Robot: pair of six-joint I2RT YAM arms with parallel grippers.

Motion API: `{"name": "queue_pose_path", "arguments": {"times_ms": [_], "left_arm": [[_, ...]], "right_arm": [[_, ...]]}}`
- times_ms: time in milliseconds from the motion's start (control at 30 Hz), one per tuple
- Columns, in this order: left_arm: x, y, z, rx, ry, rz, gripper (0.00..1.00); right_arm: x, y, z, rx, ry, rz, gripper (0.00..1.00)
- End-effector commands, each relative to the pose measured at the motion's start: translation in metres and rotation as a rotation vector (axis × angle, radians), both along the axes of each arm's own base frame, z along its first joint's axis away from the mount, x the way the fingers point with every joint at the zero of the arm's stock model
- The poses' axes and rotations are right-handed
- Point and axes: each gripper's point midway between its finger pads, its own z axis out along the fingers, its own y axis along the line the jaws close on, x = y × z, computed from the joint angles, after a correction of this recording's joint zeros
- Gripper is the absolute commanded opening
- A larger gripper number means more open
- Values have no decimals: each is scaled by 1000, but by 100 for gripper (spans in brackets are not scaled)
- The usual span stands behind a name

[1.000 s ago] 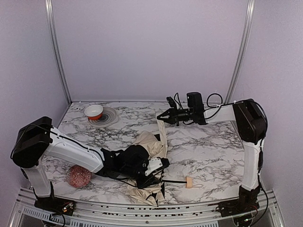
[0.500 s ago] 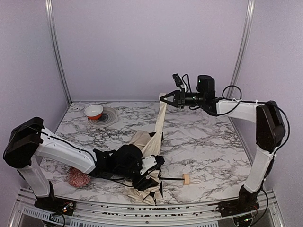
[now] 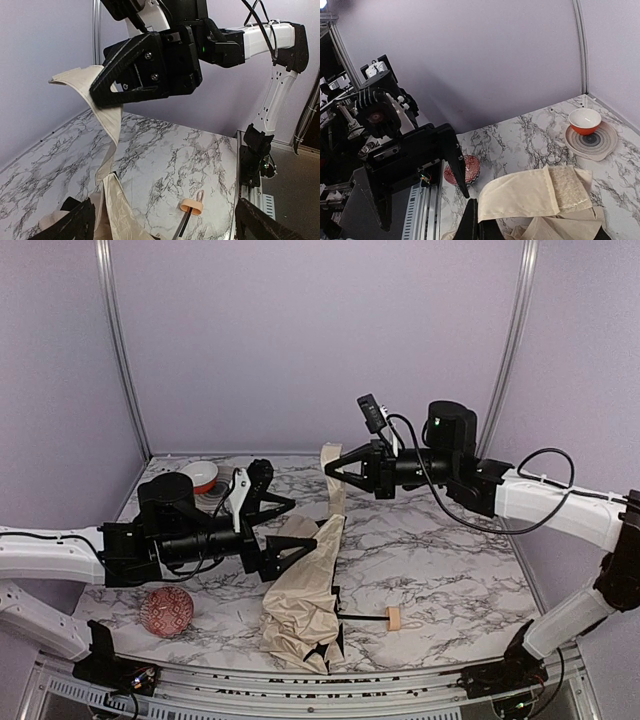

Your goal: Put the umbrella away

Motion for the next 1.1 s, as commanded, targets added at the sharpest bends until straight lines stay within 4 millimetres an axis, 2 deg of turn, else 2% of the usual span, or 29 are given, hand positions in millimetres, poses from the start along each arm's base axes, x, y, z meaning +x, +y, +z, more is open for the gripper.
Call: {"name": "queue_pose_path", "arguments": {"times_ms": [0,100,200,267,333,400,500,533,567,633,700,767,800,900,967,1067], "left_arm": [[12,-10,3,-1,-45,25,97],[19,-28,12,1,-84,13,92],[36,-38,22,4,-124,71,87],[36,-43,34,-17,-148,64,84],[37,-44,40,-34,-157,61,77],[30,-48,42,-45,-156,20,58],[19,-51,42,-63,-134,-43,18],[16,-50,42,-67,-131,-51,7],[16,-48,43,-73,-129,-46,0],[19,-40,46,-87,-138,-11,0],[22,-31,50,-96,-165,32,0],[25,-24,54,-101,-185,63,0],[25,-21,57,-105,-192,69,0],[24,-18,59,-106,-207,75,0],[25,-18,58,-101,-212,79,0],[24,-19,59,-102,-213,71,0]], "right_arm": [[-25,2,31,58,-175,-21,0],[-42,6,38,74,-204,-7,0],[-64,12,42,77,-226,41,0],[-72,13,40,68,-235,62,0],[-79,12,39,62,-235,88,0],[-86,11,36,56,-232,115,0],[-90,8,31,24,-232,133,1],[-93,7,30,12,-234,142,5],[-94,4,27,-12,-240,147,14],[-94,-5,21,-82,-262,136,45],[-83,-21,12,-169,-278,52,62],[-71,-41,-5,-257,-308,-63,72],[-65,-52,-21,-310,-329,-124,78],[-65,-77,-77,-453,-356,-170,81],[-67,-85,-116,-529,-362,-164,82],[-77,-80,-155,-582,-419,-96,81]]}}
